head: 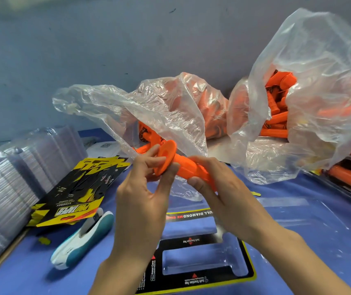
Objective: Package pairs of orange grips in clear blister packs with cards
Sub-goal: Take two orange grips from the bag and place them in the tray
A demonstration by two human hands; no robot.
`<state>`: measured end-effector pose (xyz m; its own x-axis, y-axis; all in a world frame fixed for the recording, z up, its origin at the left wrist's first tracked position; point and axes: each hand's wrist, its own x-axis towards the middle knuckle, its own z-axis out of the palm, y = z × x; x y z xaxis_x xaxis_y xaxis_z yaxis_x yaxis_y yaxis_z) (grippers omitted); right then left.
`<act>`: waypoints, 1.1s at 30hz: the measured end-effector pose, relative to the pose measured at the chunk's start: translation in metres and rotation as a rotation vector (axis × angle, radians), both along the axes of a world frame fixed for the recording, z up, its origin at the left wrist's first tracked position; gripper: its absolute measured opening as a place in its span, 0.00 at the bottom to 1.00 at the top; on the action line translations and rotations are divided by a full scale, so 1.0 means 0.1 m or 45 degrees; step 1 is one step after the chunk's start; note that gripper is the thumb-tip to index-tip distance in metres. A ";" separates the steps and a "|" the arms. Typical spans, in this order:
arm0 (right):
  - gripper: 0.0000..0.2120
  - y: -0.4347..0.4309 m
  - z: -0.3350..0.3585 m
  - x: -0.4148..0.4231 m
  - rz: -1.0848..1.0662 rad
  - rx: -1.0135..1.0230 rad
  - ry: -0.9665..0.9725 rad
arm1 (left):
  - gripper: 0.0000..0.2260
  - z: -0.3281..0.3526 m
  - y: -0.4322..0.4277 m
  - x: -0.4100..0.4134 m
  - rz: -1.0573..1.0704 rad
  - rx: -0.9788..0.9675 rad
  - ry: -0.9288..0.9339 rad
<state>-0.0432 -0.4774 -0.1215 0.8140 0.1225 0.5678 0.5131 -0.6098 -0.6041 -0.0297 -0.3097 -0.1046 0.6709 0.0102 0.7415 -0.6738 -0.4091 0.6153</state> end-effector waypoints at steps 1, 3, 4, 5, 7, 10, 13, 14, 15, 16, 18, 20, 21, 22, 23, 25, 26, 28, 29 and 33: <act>0.18 -0.01 0.01 -0.02 -0.019 0.037 0.002 | 0.07 0.00 0.02 0.01 -0.013 -0.090 0.088; 0.17 -0.01 0.05 -0.05 -0.016 0.176 0.019 | 0.10 0.01 0.07 0.04 -0.014 -0.242 0.278; 0.17 0.00 0.07 -0.07 0.005 0.254 0.019 | 0.12 0.01 0.09 0.05 -0.014 -0.304 0.361; 0.17 0.01 0.09 -0.08 0.025 0.323 0.007 | 0.14 0.00 0.10 0.07 -0.016 -0.360 0.429; 0.18 0.04 0.11 -0.10 0.053 0.454 -0.025 | 0.17 -0.04 0.14 0.11 -0.026 -0.454 0.548; 0.17 0.07 0.12 -0.12 0.066 0.577 -0.054 | 0.17 -0.11 0.17 0.12 -0.064 -0.510 0.692; 0.16 0.07 0.11 -0.12 0.047 0.584 -0.052 | 0.19 -0.13 0.18 0.12 -0.084 -0.496 0.733; 0.16 0.07 0.11 -0.12 0.045 0.589 -0.049 | 0.19 -0.13 0.19 0.11 -0.093 -0.493 0.741; 0.17 0.06 0.11 -0.11 0.044 0.592 -0.047 | 0.20 -0.13 0.19 0.11 -0.103 -0.492 0.747; 0.17 0.06 0.11 -0.11 0.044 0.593 -0.047 | 0.19 -0.13 0.19 0.11 -0.113 -0.493 0.753; 0.17 0.05 0.10 -0.11 0.046 0.589 -0.043 | 0.19 -0.12 0.19 0.11 -0.125 -0.502 0.759; 0.16 0.03 0.06 -0.10 0.059 0.568 -0.015 | 0.16 -0.11 0.21 0.12 -0.141 -0.537 0.746; 0.16 0.00 0.04 -0.08 0.068 0.559 0.013 | 0.15 -0.09 0.22 0.12 -0.149 -0.550 0.726; 0.16 -0.02 0.01 -0.06 0.068 0.543 0.048 | 0.14 -0.08 0.24 0.12 -0.152 -0.543 0.693; 0.16 -0.05 -0.02 -0.05 0.047 0.501 0.083 | 0.13 -0.07 0.25 0.12 -0.158 -0.513 0.648; 0.17 -0.09 -0.08 -0.02 -0.063 0.320 0.146 | 0.12 -0.05 0.25 0.09 -0.209 -0.433 0.539; 0.18 -0.10 -0.11 -0.02 -0.128 0.218 0.170 | 0.10 -0.04 0.23 0.07 -0.247 -0.405 0.487; 0.20 -0.10 -0.17 -0.02 -0.216 0.073 0.184 | 0.07 -0.05 0.19 0.03 -0.305 -0.347 0.387; 0.21 -0.10 -0.19 -0.03 -0.244 0.015 0.164 | 0.06 -0.05 0.17 0.01 -0.317 -0.300 0.332; 0.18 -0.08 -0.18 -0.03 -0.309 -0.171 0.057 | 0.06 -0.04 0.15 -0.10 -0.280 -0.016 0.057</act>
